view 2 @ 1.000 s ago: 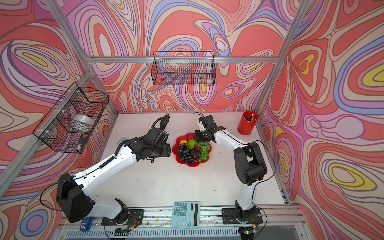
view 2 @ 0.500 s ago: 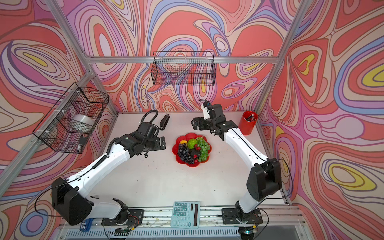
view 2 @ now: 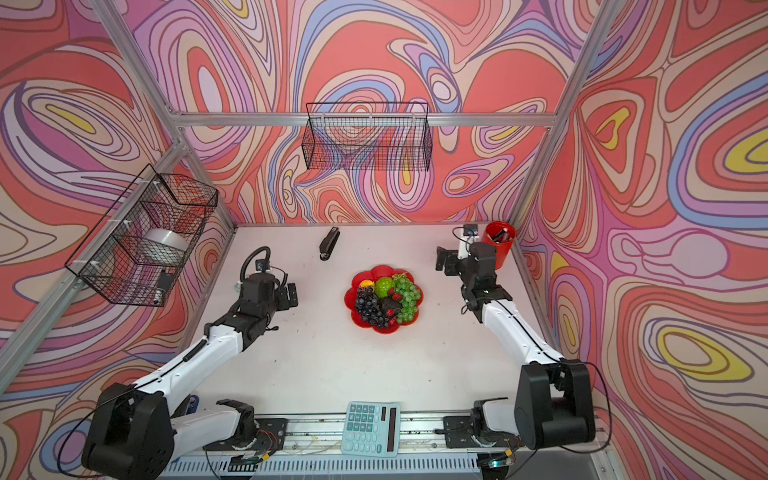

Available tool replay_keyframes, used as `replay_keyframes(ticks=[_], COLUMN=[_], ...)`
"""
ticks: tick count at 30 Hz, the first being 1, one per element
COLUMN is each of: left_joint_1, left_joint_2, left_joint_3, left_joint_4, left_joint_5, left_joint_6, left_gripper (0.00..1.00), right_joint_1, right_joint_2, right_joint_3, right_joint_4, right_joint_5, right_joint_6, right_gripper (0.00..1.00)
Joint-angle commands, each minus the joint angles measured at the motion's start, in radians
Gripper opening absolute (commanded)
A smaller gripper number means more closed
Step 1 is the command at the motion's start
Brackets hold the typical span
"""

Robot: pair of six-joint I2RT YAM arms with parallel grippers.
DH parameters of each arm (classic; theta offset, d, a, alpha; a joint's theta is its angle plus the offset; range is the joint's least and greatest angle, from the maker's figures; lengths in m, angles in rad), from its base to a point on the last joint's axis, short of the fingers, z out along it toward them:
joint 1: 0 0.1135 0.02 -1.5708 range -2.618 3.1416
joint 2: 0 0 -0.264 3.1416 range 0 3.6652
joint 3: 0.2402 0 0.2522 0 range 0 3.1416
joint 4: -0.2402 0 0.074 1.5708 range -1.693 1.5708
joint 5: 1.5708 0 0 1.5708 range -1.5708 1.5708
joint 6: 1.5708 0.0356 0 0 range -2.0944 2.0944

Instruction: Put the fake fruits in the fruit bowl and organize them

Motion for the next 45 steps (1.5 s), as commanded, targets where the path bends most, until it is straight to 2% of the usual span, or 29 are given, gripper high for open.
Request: replay_keyframes(ticks=[1, 3, 7, 8, 11, 13, 16, 18, 20, 22, 24, 26, 28, 30, 32, 35, 45], left_joint_1=[0.019, 0.022, 0.057, 0.063, 0.084, 0.13, 0.235, 0.238, 0.237, 0.237, 0.237, 0.237, 0.236, 0.236, 0.236, 0.236, 0.236], left_joint_2=[0.039, 0.102, 0.208, 0.217, 0.244, 0.244, 0.284, 0.307, 0.37, 0.331, 0.366, 0.338, 0.359, 0.34, 0.348, 0.343, 0.348], left_joint_3=[-0.113, -0.095, -0.144, -0.107, -0.106, -0.135, -0.178, -0.186, -0.241, -0.214, -0.235, -0.214, -0.233, -0.225, -0.231, -0.228, -0.232], left_joint_4=[0.352, 0.341, 0.537, 0.457, 0.519, 0.601, 0.701, 0.719, 0.914, 0.783, 0.889, 0.797, 0.877, 0.826, 0.855, 0.836, 0.857], left_joint_5=[-0.037, -0.047, -0.029, -0.033, -0.02, 0.018, 0.113, 0.177, 0.17, 0.176, 0.169, 0.17, 0.169, 0.172, 0.174, 0.175, 0.175], left_joint_6=[0.147, 0.185, 0.182, 0.175, 0.227, 0.225, 0.135, 0.149, 0.161, 0.146, 0.159, 0.148, 0.156, 0.15, 0.155, 0.153, 0.157], left_gripper=[1.0, 1.0, 1.0, 1.0, 1.0, 1.0, 1.0, 1.0, 1.0, 1.0, 1.0, 1.0, 1.0, 1.0, 1.0, 1.0, 1.0], right_joint_1=[-0.071, -0.071, -0.071, -0.071, -0.071, -0.072, -0.071, -0.071, -0.071, -0.071, -0.071, -0.069, -0.068, -0.068, -0.067, -0.065, -0.058], right_joint_2=[-0.011, 0.009, 0.08, 0.113, 0.211, 0.281, 0.393, 0.384, 0.398, 0.396, 0.392, 0.398, 0.392, 0.392, 0.392, 0.395, 0.397], right_joint_3=[-0.176, -0.237, -0.343, -0.351, -0.346, -0.348, -0.358, -0.343, -0.343, -0.338, -0.334, -0.339, -0.343, -0.339, -0.334, -0.311, -0.312], right_joint_4=[0.246, 0.306, 0.521, 0.568, 0.656, 0.735, 0.854, 0.802, 0.83, 0.818, 0.803, 0.824, 0.823, 0.817, 0.806, 0.763, 0.771], right_joint_5=[-0.018, -0.026, 0.041, 0.046, 0.055, 0.036, 0.017, 0.007, 0.006, 0.011, 0.015, 0.018, 0.014, 0.011, 0.01, -0.071, -0.06], right_joint_6=[0.056, 0.051, 0.03, 0.009, 0.012, 0.013, 0.007, 0.004, 0.005, 0.005, 0.002, 0.0, 0.0, -0.001, -0.006, -0.043, -0.045], right_gripper=[0.98, 0.98, 0.98, 0.99, 0.98, 0.98, 0.98, 0.98, 0.98, 0.98, 0.98, 0.98, 0.98, 0.98, 0.98, 0.98, 0.98])
